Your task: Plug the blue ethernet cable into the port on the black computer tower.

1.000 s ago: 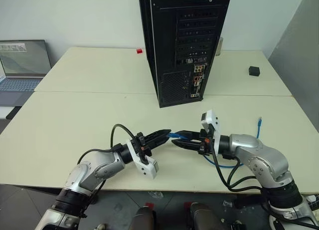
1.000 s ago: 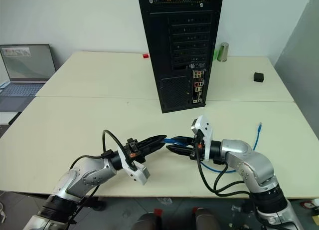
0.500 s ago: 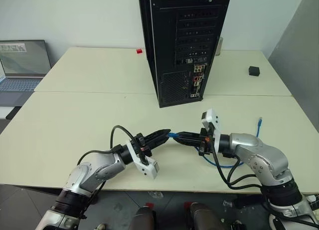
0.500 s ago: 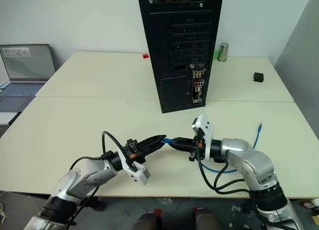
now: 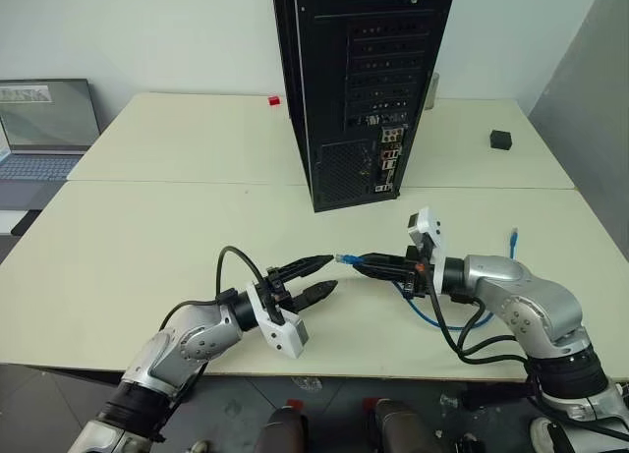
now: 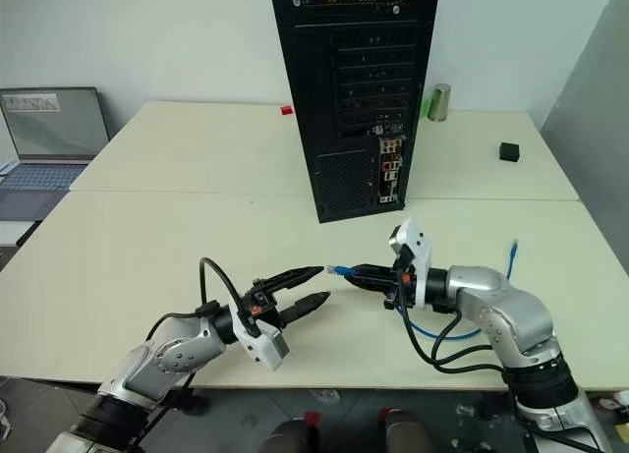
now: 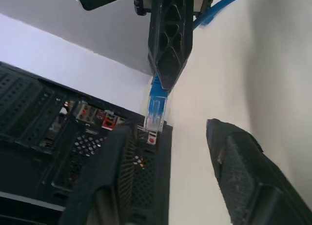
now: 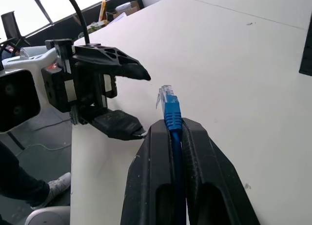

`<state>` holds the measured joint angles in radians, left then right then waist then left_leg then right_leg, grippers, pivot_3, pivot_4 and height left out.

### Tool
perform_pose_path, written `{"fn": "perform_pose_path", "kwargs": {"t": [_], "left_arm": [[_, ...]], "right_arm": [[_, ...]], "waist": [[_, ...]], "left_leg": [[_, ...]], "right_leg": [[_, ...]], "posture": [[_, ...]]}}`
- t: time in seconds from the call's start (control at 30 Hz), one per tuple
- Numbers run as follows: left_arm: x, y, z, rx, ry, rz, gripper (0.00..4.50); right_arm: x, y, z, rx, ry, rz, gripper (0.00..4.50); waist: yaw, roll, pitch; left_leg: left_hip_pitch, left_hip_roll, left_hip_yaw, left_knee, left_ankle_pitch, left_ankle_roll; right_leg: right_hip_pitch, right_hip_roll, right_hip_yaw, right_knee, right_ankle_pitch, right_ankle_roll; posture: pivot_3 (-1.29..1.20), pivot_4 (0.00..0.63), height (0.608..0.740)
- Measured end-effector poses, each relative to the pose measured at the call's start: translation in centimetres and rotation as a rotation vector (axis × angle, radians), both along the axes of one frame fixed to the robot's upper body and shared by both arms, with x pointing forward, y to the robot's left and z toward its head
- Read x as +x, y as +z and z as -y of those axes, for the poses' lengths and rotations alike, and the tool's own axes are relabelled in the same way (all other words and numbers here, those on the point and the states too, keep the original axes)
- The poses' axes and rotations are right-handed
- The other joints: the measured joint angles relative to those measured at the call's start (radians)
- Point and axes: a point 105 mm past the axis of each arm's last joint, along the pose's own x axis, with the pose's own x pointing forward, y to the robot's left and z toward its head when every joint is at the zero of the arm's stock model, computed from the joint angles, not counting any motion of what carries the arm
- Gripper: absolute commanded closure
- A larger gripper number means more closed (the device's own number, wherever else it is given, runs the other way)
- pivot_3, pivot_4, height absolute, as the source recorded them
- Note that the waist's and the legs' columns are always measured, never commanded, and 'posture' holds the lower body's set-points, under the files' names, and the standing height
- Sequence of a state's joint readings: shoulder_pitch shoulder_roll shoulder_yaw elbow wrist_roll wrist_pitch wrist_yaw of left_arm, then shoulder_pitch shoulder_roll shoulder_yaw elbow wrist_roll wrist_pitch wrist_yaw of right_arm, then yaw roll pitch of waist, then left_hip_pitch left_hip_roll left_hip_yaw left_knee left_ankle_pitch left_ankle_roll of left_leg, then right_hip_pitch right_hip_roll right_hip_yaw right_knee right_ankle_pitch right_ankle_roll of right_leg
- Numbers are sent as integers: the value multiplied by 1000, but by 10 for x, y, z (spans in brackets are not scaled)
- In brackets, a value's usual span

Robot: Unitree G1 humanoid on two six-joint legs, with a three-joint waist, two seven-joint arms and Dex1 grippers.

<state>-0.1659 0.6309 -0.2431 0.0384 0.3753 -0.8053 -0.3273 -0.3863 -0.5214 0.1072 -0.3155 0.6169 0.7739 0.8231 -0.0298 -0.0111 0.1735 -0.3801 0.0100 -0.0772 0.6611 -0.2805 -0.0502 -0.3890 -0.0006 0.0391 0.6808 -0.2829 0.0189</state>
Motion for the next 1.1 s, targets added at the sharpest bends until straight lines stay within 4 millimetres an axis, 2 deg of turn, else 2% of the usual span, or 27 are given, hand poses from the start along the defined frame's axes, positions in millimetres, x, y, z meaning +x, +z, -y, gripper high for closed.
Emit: {"fn": "perform_pose_path", "kwargs": {"t": [0.1, 0.27, 0.37, 0.5, 0.67, 0.87, 1.1], "left_arm": [[2, 0, 2, -95, 35, -181, 759], [22, 12, 13, -411, 160, -538, 759], [34, 21, 18, -508, 219, -660, 759], [51, 32, 23, -656, 295, -794, 759], [67, 53, 31, -752, 328, -831, 759], [68, 48, 32, -727, 367, -858, 759], [67, 51, 36, -712, 358, -846, 759]], "right_arm": [[7, 9, 15, -1, -80, 43, 4500], [30, 29, 32, 7, -307, 171, 4500], [43, 37, 35, -8, -442, 258, 4500], [62, 40, 26, -58, -627, 377, 4500], [84, 42, 9, -48, -776, 410, 4500], [103, 37, 24, -82, -927, 417, 4500], [113, 36, 29, -63, -981, 396, 4500]], "waist": [[0, 0, 0], [-1, 0, 0], [-4, 0, 0], [-5, 0, 0], [-2, 0, 0], [-2, 0, 0], [-3, 0, 0]], "left_leg": [[0, 0, 0, 0, 0, 0], [-1, 0, 0, 1, 0, 0], [0, 0, 0, 0, 0, 0], [0, 1, 0, 0, 0, 0], [-1, 0, 0, 0, 1, -1], [-1, -1, 0, 0, 2, -3], [-1, -1, 1, 0, 1, -1]], "right_leg": [[0, 0, 0, 0, 0, 0], [0, 1, 0, 0, 0, 1], [0, 4, 0, 1, -2, 4], [0, 6, 2, 1, -2, 3], [0, 6, 2, 0, 0, 0], [-1, 3, 3, 0, 0, 0], [-1, 4, 2, 0, 0, 0]], "posture": [[0, 150, 740], [0, 150, 740], [0, 150, 740], [0, 150, 740], [0, 150, 740], [0, 150, 740], [0, 150, 740]]}}
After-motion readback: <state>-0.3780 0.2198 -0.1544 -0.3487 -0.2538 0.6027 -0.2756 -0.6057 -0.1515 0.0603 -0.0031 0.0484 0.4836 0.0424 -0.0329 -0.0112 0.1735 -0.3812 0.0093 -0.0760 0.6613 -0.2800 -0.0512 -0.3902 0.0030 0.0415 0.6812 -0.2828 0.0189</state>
